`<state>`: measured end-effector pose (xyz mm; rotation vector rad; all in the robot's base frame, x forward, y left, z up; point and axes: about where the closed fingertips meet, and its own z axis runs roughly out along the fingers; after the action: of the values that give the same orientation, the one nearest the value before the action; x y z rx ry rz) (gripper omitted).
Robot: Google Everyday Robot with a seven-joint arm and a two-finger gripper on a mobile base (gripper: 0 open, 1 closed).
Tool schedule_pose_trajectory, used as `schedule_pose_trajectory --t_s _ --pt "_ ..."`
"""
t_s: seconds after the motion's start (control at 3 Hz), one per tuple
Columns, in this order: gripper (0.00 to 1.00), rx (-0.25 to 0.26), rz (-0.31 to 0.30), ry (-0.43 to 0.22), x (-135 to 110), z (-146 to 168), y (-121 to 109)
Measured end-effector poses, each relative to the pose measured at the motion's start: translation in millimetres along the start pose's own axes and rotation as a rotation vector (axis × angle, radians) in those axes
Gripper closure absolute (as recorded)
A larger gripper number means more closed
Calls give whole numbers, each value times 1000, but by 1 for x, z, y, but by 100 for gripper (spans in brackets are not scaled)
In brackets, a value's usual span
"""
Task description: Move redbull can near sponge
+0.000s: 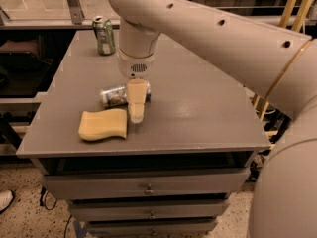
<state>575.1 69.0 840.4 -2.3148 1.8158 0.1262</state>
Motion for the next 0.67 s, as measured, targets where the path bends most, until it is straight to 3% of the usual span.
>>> schedule_pose_trajectory --t_s 0.33,0.67 --pt "0 17 8 -18 5 -1 2" --pt "0 75 44 -48 23 -15 8"
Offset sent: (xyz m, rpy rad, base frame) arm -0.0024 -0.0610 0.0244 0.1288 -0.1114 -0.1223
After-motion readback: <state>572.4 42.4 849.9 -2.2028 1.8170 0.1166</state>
